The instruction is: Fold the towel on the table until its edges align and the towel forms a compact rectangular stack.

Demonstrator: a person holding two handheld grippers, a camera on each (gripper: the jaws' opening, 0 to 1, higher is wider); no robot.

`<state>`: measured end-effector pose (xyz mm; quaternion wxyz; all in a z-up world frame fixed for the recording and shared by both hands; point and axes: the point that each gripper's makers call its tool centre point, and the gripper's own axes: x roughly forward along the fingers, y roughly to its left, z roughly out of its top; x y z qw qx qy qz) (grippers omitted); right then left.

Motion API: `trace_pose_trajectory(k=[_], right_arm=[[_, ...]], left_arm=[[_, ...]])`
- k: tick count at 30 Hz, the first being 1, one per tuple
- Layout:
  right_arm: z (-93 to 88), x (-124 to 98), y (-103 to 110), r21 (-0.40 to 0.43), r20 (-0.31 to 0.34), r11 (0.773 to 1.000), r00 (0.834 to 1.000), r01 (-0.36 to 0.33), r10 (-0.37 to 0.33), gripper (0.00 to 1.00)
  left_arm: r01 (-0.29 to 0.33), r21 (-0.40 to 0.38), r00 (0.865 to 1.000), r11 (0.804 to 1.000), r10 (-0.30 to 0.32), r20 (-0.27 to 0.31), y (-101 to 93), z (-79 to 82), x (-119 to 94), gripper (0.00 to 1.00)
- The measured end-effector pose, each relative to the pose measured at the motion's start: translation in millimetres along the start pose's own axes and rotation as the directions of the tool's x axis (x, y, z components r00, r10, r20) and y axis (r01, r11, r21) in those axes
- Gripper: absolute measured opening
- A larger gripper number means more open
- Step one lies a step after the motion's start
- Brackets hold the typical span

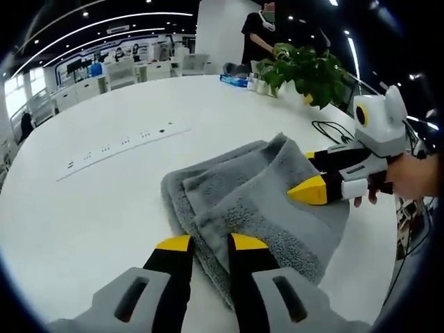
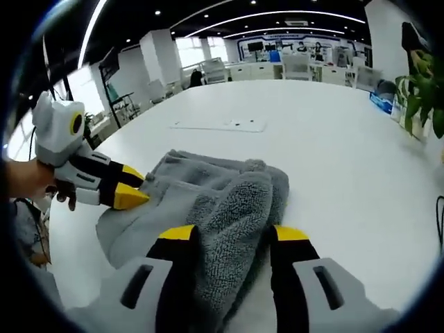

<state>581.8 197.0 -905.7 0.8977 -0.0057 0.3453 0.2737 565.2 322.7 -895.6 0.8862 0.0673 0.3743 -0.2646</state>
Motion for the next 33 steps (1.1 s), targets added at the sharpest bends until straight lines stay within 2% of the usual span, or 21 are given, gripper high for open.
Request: trace_pose_trajectory(k=[3,7,9,15,18,21,23,25,29,33], right_arm=[[2.7,8,-3,-0.003,0.002,1.000,1.000,-0.007,0.007,0.42],[4.5,6,-1,0.000,-0.007,1.000,1.000,-0.008,0.008,0.42],[7.5,-1,-1,0.010,-0.005,1.000,1.000,-0.007,0.007,0.43],[17.2,-19,-8,0.014,0.024,1.000,1.000,0.016,-0.016,0.45],[24.0,-29,0,0.025,0.050,1.000,0.999,0.002,-0.003,0.48],[28.8,-33,7,0.004,0.068,1.000,0.998,-0.011,0.010,0.57],[31.9,-39,10,-0.022,0.083,1.000,0.997,0.012,-0.010,0.72],[34.6,-47,16,-0.022,0.094,1.000,0.996,0.005,-0.003,0.77],[36.3,-61,24,-0.038,0.100,0.999,0.995,0.000,0.004,0.77],[36.0,-75,30,-0.049,0.107,0.999,0.994,-0.004,0.009,0.80]], left_arm=[[-0.012,0.004,1.000,1.000,0.012,-0.002,1.9,1.1,0,0.21],[-0.016,0.015,1.000,1.000,0.016,-0.006,4.2,2.3,-1,0.21],[-0.003,0.041,1.000,0.999,0.003,-0.013,4.7,4.3,-2,0.22],[-0.023,0.035,1.000,0.999,0.024,-0.008,9.7,9.3,-15,0.23],[-0.028,0.051,1.000,0.998,0.028,0.014,8.2,13.2,-25,0.23],[-0.040,0.060,0.998,0.997,0.038,0.044,9.3,19.2,-35,0.26],[-0.047,0.076,0.997,0.996,0.042,0.063,9.8,22.2,-42,0.28],[-0.052,0.081,0.997,0.995,0.047,0.063,11.6,22.3,-47,0.34],[-0.077,0.093,0.995,0.993,0.070,0.076,15.0,21.9,-61,0.51],[-0.125,0.154,0.988,0.980,0.109,0.106,16.2,23.0,-76,0.67]])
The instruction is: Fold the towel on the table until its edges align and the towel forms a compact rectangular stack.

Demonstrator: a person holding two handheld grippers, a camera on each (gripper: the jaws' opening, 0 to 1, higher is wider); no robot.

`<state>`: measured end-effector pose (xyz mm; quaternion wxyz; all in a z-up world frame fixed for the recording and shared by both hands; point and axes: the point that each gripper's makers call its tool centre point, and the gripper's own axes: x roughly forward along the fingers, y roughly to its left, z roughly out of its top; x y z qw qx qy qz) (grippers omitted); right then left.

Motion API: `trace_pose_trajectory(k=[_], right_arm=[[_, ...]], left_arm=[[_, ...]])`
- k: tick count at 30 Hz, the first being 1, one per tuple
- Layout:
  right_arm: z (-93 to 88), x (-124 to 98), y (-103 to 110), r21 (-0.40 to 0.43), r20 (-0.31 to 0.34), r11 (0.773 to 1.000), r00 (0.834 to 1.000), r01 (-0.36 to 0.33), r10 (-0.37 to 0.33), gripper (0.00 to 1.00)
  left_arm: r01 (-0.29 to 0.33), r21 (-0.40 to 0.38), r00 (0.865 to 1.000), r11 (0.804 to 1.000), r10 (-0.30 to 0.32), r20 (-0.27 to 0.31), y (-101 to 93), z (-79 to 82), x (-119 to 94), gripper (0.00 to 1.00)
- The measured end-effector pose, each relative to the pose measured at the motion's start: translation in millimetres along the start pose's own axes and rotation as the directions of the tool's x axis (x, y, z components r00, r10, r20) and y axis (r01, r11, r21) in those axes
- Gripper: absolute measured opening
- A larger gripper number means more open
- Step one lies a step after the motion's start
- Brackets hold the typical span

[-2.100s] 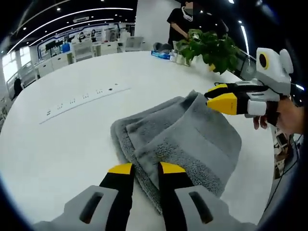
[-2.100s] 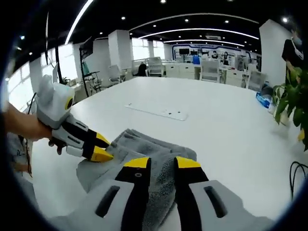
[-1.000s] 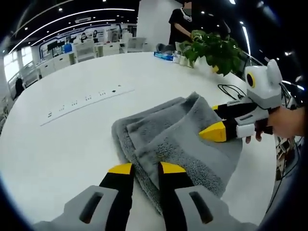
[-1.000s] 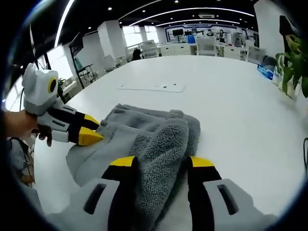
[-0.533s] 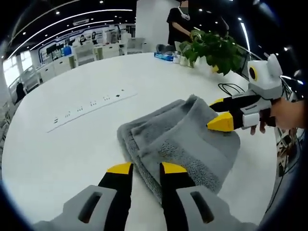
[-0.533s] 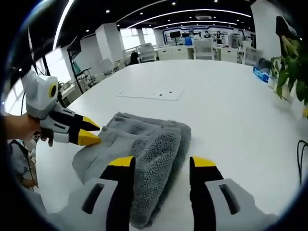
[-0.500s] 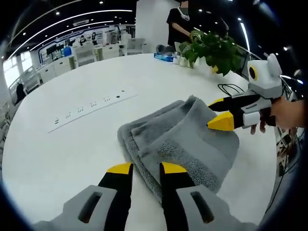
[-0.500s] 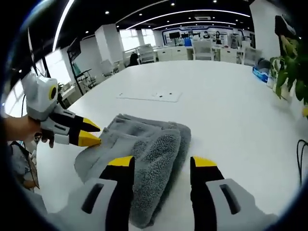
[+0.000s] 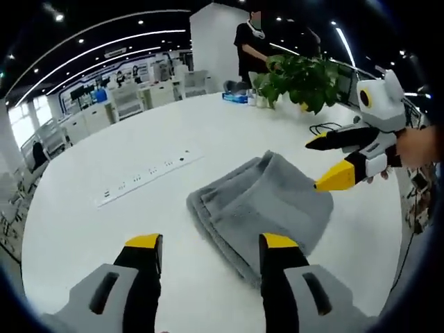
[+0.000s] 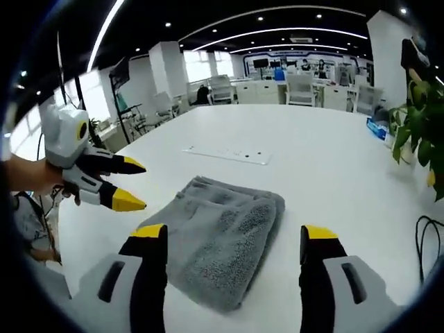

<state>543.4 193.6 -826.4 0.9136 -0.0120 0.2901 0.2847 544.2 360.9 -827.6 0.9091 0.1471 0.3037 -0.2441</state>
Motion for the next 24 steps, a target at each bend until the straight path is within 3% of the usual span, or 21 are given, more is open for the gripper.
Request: trace_pose_trajectory(k=[7,9,13,24], right_arm=[[0.2,-20,12,-0.034,0.008,0.999,1.000,-0.010,0.010,0.89],[0.9,-26,15,-0.039,0.015,0.999,1.000,-0.011,0.011,0.91],[2.3,-36,20,-0.053,0.030,0.999,1.000,-0.008,0.010,0.99],[7.1,-62,29,-0.087,0.088,0.996,0.995,-0.031,0.039,0.99]], left_arm=[[-0.027,0.028,0.999,0.999,0.026,0.024,0.2,3.7,-21,0.89],[-0.066,0.044,0.996,0.997,0.063,0.063,4.0,8.9,-29,0.98],[-0.082,0.029,0.993,0.996,0.079,0.082,4.2,9.3,-46,0.99],[-0.089,0.026,0.993,0.996,0.087,0.084,-13.5,-5.7,-83,0.99]])
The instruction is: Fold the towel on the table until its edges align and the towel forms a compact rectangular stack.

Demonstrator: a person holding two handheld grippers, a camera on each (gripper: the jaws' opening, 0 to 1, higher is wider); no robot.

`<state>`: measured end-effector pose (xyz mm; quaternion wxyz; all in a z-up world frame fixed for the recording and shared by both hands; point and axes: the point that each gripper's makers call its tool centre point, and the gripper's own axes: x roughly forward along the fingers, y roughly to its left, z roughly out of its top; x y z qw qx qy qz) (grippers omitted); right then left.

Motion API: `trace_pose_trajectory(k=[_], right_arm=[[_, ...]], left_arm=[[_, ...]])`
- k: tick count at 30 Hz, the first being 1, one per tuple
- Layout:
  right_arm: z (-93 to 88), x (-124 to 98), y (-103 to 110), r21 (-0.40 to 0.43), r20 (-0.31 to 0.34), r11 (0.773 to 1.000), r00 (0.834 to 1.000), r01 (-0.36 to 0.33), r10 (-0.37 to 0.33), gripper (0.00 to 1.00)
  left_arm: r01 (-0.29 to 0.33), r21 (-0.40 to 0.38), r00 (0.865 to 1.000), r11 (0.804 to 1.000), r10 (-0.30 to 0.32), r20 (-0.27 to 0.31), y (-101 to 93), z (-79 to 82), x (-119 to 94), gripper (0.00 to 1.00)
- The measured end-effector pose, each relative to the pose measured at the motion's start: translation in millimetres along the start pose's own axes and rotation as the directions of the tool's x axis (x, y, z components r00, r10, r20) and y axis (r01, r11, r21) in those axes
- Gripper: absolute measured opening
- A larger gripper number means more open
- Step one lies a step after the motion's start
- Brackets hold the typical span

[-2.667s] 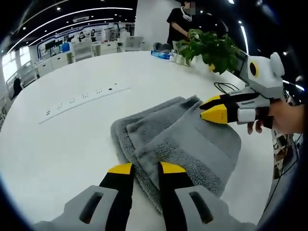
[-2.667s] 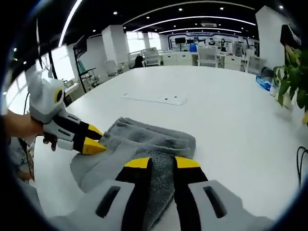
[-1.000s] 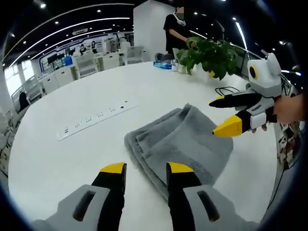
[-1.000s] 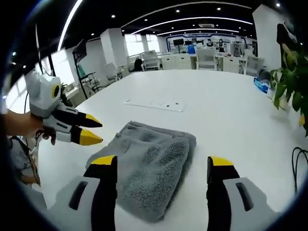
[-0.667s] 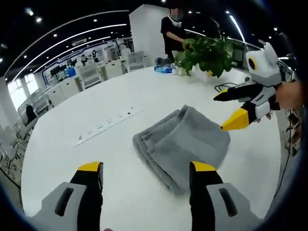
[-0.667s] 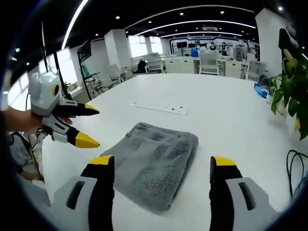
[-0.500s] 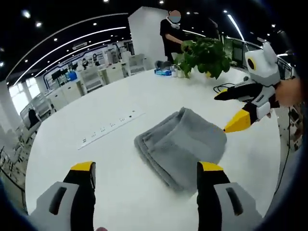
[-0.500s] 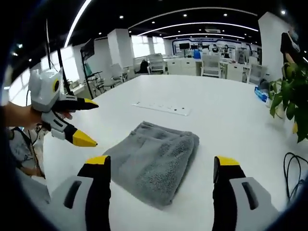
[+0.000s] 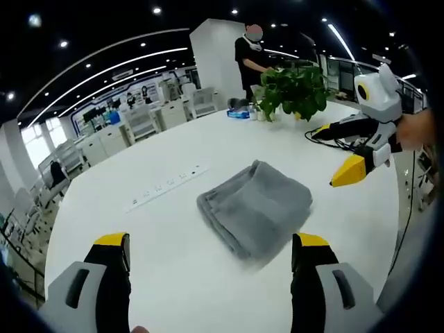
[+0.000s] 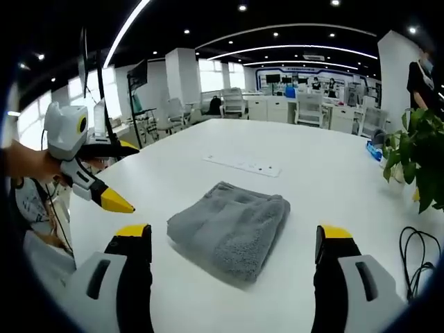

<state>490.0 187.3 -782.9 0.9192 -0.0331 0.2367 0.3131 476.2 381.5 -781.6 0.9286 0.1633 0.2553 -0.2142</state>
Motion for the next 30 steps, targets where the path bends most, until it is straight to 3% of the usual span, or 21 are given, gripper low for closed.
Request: trace_pose_trajectory(k=[7,18,30], right_arm=[[1.4,-21,11,-0.014,0.038,1.000,0.999,-0.009,0.009,0.99],[-15.6,-38,16,-0.013,0.046,1.000,0.999,-0.015,0.016,0.99],[-35.4,-58,24,-0.004,0.059,1.000,0.998,0.007,-0.007,0.99]], left_arm=[[-0.004,0.002,1.000,1.000,0.004,-0.005,-15.6,-11.7,-18,0.99],[-0.008,-0.015,0.999,1.000,0.008,0.031,-29.0,-8.1,-36,0.99],[0.012,0.019,0.999,1.000,-0.013,0.044,-51.9,-24.6,-51,0.99]])
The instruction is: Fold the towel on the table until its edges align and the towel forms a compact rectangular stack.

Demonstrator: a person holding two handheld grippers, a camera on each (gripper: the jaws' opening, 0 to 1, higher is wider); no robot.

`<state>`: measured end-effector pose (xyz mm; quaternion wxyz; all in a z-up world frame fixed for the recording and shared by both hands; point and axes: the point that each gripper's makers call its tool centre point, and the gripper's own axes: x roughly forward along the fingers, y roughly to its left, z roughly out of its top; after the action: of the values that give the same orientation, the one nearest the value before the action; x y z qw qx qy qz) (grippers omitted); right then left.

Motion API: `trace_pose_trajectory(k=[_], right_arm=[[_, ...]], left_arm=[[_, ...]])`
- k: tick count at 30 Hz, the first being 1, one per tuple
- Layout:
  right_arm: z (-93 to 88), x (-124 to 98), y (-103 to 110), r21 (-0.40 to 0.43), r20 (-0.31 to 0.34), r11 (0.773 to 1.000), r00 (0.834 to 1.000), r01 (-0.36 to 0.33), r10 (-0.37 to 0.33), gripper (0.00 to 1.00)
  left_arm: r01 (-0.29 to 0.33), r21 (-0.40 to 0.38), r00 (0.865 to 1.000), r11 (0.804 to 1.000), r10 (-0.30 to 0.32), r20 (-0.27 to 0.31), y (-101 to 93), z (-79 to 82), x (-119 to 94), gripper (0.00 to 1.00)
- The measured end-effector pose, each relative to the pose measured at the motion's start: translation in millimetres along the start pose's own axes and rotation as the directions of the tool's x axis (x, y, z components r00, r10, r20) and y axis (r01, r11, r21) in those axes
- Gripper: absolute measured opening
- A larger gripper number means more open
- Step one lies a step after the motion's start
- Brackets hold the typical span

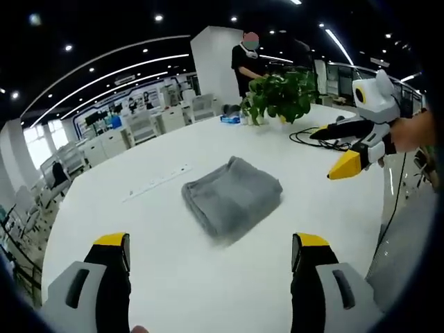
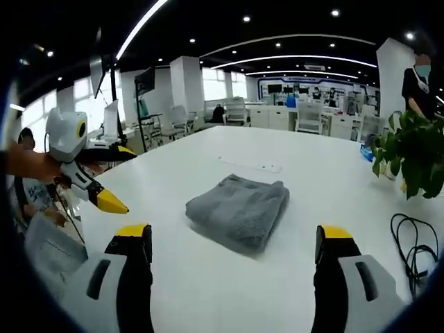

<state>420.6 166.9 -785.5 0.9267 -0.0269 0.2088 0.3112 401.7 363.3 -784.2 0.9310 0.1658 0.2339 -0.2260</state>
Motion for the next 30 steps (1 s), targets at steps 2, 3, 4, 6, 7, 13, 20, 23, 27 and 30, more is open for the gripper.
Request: trace_pose_trajectory(k=[2,3,4,6,7,13,20,23,27,30], right_arm=[[-3.4,-4,3,0.005,0.002,1.000,1.000,0.007,-0.007,0.99],[-4.6,-5,4,0.008,0.006,1.000,1.000,0.009,-0.010,0.99],[-7.3,-7,5,0.012,0.006,1.000,1.000,0.014,-0.014,0.99],[-11.3,-11,7,0.016,0.008,1.000,1.000,0.018,-0.019,0.99],[-12.7,-13,9,0.017,0.010,1.000,1.000,0.019,-0.019,0.99],[-28.0,-18,20,-0.027,0.003,1.000,1.000,0.011,-0.010,0.99],[-37.7,-21,20,-0.037,-0.013,0.999,1.000,0.028,-0.028,0.99],[-43.0,-25,20,-0.046,-0.011,0.998,0.999,0.039,-0.039,0.99],[-53.4,-26,23,-0.005,-0.034,1.000,0.999,0.018,-0.018,0.99],[-54.7,-29,23,-0.015,-0.025,1.000,0.999,0.021,-0.021,0.99]], left_arm=[[0.005,0.011,1.000,1.000,-0.005,-0.001,-4.4,-1.7,-2,0.99],[0.005,0.012,1.000,1.000,-0.005,0.003,-5.7,-1.8,-3,0.99],[0.004,0.007,1.000,1.000,-0.004,0.010,-6.5,-1.6,-4,0.99],[0.002,-0.017,1.000,1.000,-0.002,0.018,-8.0,-4.2,-7,0.99],[-0.001,-0.022,1.000,1.000,0.002,0.018,-8.0,-6.1,-8,0.99],[-0.039,-0.101,0.999,0.994,0.039,0.003,-7.6,-26.3,-14,0.99],[-0.056,-0.122,0.998,0.991,0.055,-0.013,-12.4,-44.3,-20,0.99],[-0.060,-0.120,0.998,0.991,0.058,-0.024,-14.7,-52.0,-21,0.99],[-0.074,-0.140,0.997,0.987,0.071,-0.025,-13.4,-55.1,-26,0.99],[-0.082,-0.141,0.996,0.987,0.078,-0.032,-13.5,-56.7,-28,0.99]])
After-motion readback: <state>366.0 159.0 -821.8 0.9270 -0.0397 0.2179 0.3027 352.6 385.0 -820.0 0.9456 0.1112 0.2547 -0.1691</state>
